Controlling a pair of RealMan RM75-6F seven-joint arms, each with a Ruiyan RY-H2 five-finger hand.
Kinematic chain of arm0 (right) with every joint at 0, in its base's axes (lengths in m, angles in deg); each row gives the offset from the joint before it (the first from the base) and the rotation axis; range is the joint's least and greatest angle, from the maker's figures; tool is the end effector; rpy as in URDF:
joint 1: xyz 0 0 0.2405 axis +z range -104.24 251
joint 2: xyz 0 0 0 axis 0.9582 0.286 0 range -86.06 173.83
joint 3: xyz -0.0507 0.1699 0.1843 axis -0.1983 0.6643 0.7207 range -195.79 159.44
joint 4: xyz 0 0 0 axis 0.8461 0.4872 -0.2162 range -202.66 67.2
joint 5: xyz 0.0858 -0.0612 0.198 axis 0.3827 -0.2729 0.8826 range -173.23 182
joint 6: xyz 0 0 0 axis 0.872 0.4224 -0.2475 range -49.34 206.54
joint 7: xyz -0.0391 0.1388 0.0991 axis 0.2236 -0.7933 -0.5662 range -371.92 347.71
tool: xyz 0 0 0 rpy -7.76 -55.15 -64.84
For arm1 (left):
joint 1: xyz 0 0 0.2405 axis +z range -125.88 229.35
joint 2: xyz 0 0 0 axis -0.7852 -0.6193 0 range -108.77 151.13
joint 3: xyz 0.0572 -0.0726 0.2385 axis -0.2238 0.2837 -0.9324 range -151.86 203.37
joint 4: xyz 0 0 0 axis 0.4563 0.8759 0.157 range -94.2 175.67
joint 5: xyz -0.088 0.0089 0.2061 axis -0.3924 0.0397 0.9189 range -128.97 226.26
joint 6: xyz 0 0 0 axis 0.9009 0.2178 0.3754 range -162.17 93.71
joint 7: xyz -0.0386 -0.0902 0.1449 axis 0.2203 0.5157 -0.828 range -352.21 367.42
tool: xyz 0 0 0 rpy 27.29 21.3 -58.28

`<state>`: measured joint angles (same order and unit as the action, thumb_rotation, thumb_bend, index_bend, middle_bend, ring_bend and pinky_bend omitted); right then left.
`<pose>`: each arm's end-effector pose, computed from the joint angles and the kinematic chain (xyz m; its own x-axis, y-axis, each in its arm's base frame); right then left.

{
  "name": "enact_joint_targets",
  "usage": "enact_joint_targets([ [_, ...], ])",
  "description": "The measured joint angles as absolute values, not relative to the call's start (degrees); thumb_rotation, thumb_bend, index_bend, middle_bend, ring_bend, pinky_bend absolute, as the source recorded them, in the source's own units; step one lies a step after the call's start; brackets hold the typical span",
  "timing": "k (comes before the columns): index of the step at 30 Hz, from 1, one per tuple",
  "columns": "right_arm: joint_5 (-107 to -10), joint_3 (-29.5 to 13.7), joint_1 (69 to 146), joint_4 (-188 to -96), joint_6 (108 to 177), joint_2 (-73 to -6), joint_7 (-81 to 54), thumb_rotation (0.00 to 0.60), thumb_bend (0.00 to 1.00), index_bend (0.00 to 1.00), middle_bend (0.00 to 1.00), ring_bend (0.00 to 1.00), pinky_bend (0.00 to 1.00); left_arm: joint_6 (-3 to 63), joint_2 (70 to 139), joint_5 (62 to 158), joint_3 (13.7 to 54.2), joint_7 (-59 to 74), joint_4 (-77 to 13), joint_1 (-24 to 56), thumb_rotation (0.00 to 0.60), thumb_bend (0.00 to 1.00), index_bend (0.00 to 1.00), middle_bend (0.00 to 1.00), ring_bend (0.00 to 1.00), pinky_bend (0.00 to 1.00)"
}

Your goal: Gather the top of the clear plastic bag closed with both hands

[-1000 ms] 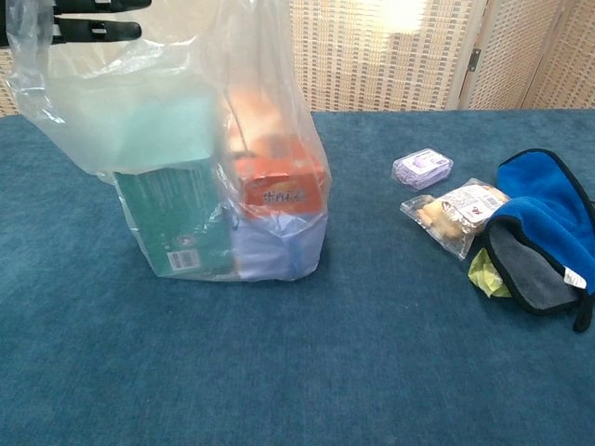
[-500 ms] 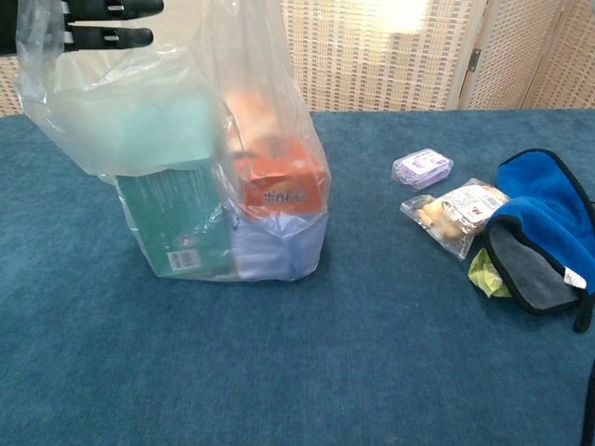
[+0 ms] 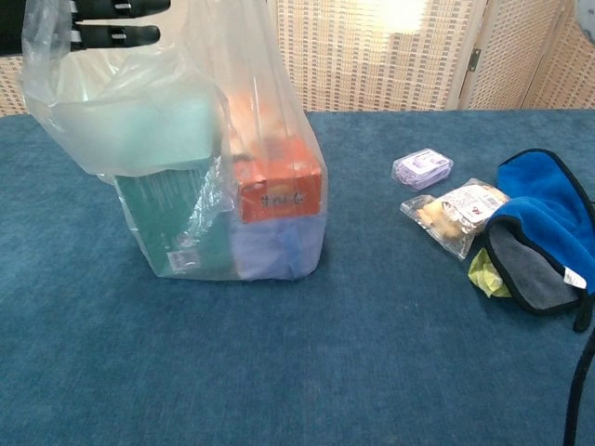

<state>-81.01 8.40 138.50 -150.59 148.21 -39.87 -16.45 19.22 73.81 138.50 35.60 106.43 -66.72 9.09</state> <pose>0.1115 -0.4065 0.0961 -0.0544 0.1592 0.9857 -0.5231 -0.8454 0.1077 -0.0892 0.3433 0.1098 -0.7331 0.6459 0.2129 0.4423 0.2151 0.8707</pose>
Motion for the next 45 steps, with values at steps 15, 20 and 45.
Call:
enact_joint_targets([
  [15, -77.82, 8.18, 138.09, -154.83, 146.25, -38.01, -12.77, 0.600, 0.00, 0.00, 0.08, 0.04, 0.14, 21.48, 77.17, 138.05, 35.88, 106.05, -64.40, 8.52, 0.106, 0.23, 0.29, 0.29, 0.26, 0.20],
  [20, -77.31, 8.30, 138.31, -155.27, 146.10, -38.09, -11.80, 0.600, 0.00, 0.00, 0.07, 0.03, 0.12, 22.01, 77.94, 138.27, 36.03, 107.12, -63.82, 8.25, 0.086, 0.23, 0.28, 0.25, 0.21, 0.19],
  [45, -74.32, 10.50, 140.83, -155.51, 145.29, -39.19, -8.19, 0.600, 0.00, 0.00, 0.06, 0.02, 0.12, 22.94, 79.60, 139.21, 36.69, 111.56, -64.56, 6.17, 0.084, 0.23, 0.28, 0.25, 0.21, 0.19],
])
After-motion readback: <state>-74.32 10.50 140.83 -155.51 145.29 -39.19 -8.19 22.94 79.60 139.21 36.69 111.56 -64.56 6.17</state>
